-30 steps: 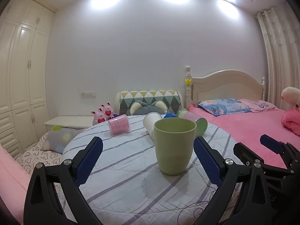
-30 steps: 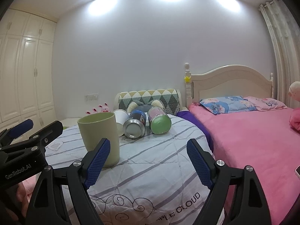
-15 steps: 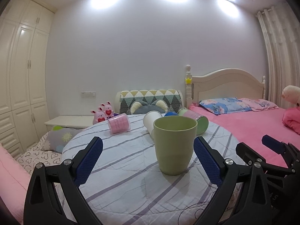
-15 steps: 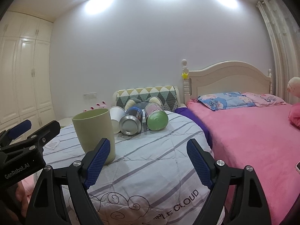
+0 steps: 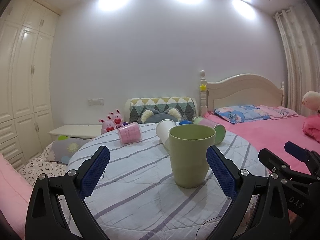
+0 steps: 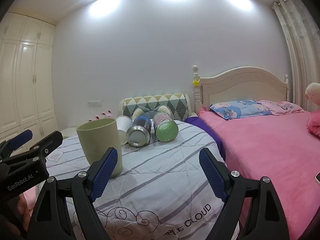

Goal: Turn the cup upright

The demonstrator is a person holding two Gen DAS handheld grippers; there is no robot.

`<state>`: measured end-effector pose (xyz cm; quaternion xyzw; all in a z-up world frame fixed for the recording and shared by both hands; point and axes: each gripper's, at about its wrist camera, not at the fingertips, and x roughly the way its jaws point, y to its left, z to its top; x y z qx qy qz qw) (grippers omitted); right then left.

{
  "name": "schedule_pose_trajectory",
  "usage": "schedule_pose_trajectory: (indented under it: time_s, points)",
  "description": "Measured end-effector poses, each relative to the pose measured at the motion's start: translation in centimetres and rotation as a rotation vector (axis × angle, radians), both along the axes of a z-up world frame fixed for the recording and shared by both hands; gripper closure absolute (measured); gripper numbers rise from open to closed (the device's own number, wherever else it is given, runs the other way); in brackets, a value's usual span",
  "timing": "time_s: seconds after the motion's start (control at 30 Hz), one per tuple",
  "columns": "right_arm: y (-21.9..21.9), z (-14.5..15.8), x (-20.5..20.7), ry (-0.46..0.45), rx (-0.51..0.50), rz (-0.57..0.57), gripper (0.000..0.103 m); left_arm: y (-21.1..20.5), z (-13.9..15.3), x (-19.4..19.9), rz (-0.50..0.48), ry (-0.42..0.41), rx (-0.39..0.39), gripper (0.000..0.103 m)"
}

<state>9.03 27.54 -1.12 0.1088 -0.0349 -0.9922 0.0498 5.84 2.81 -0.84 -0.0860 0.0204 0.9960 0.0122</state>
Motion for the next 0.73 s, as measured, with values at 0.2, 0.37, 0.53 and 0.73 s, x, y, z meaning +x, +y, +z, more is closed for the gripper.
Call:
schedule_pose_trajectory:
  time_s: [0.2, 0.37, 0.53, 0.73]
  points:
    - [-0.28, -0.14, -0.16, -0.015, 0.011, 0.007, 0.018, 0.03, -0.01, 0.13, 0.002, 0.0, -0.001, 0.004]
    - [-0.27, -0.05, -0.08, -0.009, 0.014, 0.008, 0.018, 0.05, -0.01, 0.29, 0.004, 0.005, -0.007, 0.004]
    - [-0.4, -0.05, 0.09, -0.006, 0.015, 0.019, 0.018, 0.04, 0.01, 0.35, 0.001, 0.003, 0.001, 0.004]
    - [-0.76, -0.33, 0.18, -0.021, 0.017, 0.038, 0.018, 0.35, 0.18, 0.8, 0.003, 0.035, -0.011, 0.003]
